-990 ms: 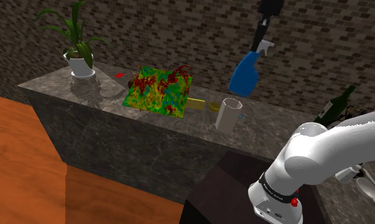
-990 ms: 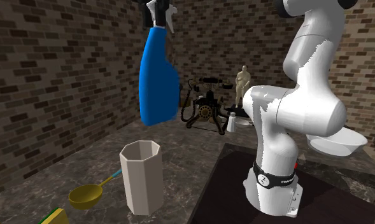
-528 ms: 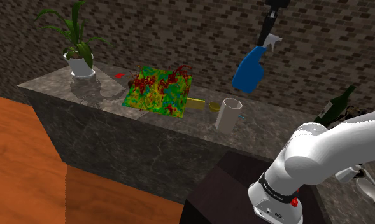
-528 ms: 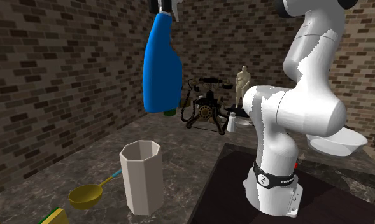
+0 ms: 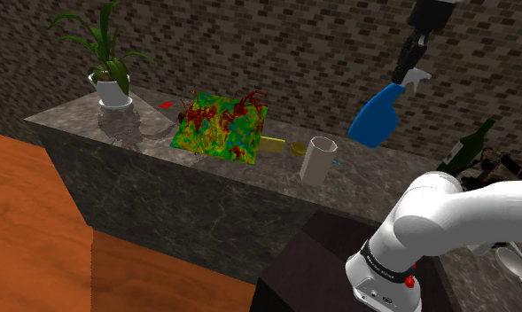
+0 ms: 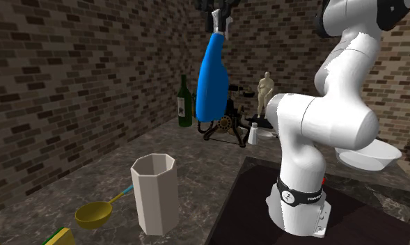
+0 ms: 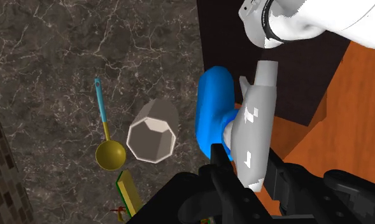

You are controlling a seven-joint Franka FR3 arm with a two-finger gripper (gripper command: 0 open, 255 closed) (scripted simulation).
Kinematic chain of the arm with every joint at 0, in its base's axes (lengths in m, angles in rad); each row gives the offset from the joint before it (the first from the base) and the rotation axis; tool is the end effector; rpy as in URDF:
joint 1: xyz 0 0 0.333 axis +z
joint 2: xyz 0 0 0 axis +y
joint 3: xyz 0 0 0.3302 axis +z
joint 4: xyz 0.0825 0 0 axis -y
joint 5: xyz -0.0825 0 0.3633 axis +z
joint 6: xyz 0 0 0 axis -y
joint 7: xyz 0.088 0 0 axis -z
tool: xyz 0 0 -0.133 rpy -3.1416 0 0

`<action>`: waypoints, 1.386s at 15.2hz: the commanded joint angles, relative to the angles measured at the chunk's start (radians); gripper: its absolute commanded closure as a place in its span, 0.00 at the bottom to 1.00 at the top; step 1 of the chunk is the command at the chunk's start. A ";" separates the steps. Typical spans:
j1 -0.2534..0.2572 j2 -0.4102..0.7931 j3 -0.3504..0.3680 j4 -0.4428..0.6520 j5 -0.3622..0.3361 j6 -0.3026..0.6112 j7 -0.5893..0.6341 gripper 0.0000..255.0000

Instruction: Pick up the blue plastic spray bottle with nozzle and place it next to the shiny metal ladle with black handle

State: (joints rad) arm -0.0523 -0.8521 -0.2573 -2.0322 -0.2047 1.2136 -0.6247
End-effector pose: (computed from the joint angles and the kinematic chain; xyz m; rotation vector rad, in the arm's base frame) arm 0.1800 -0.1442 0.6840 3.0972 0.5102 0.0148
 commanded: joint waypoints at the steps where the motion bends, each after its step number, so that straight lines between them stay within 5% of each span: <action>1: -0.014 -0.067 -0.002 -0.038 -0.016 -0.028 -0.014 1.00; 11: -0.085 -0.390 -0.033 -0.174 -0.119 -0.203 -0.115 1.00; 21: -0.136 -0.659 -0.078 -0.188 -0.279 -0.431 -0.271 1.00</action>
State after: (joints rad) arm -0.1846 -1.4833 -0.3300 -2.2244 -0.4607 0.8115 -0.8743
